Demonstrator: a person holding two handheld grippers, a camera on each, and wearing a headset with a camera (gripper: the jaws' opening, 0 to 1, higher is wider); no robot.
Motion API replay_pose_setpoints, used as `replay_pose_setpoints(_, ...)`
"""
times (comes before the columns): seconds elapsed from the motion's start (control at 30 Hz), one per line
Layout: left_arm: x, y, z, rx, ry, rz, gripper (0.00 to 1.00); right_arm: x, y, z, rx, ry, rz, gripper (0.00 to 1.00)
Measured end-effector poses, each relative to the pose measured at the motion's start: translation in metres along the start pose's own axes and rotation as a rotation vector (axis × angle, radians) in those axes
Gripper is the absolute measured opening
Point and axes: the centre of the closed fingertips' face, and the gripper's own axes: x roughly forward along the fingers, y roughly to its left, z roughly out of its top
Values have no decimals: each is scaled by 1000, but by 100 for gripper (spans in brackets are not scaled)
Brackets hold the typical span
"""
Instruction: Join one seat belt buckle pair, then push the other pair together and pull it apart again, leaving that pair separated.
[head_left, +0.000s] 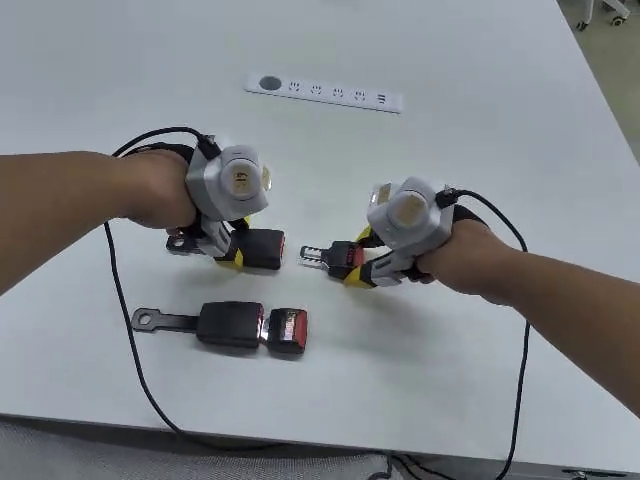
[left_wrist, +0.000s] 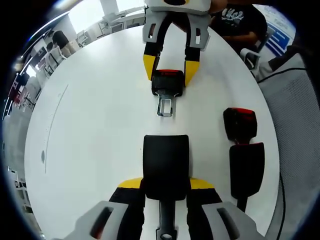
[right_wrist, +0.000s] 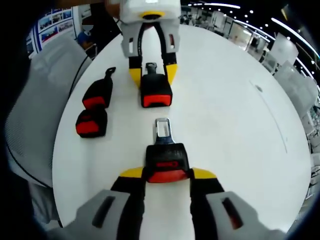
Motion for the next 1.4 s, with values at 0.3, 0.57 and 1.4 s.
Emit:
replay_pose_setpoints(0.3, -1, -1, -1, -19, -8, 6, 32, -32, 4, -48, 21, 63, -24, 35)
replay_pose_setpoints(0.57, -2, -1, -1, -19, -11, 9, 32, -56, 3, -85, 52, 114, -20, 36)
replay_pose_setpoints(1.4, -10, 0, -14, -97, -49, 70, 45, -72, -6, -106, 150, 172, -113, 64)
